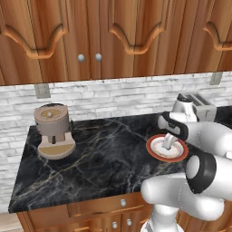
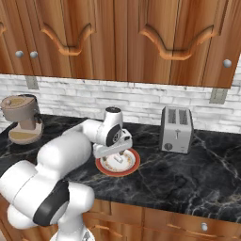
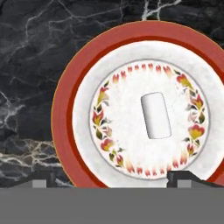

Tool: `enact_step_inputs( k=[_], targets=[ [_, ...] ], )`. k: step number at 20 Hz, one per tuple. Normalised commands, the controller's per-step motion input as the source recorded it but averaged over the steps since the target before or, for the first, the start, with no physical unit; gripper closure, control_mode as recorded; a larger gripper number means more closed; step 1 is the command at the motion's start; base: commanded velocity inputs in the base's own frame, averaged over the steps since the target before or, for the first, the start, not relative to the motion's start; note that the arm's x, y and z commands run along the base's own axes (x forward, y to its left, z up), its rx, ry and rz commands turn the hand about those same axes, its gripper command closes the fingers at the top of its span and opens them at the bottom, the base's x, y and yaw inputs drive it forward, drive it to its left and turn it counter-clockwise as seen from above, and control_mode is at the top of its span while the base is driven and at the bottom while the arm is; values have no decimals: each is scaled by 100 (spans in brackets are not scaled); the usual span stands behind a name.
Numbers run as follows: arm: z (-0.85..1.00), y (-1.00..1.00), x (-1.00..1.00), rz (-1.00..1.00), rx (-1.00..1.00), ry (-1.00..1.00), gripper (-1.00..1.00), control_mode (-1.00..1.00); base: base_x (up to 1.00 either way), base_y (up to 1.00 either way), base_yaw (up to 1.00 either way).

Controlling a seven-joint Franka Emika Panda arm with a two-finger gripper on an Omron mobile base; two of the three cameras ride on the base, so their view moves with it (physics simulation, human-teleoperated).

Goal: Pick up the marshmallow and place it in the cup of hot chocolate on the dining counter.

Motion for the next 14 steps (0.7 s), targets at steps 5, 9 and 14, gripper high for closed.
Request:
enact_step_inputs(
  k=[5, 9, 14],
  targets=[
    [-22, 0, 37, 4, 0, 0, -100, -100, 0, 0, 0],
    [-30, -1, 20, 3, 0, 0, -100, -100, 0, 0, 0],
    [-33, -3, 12, 0, 0, 0, -100, -100, 0, 0, 0]
  ],
)
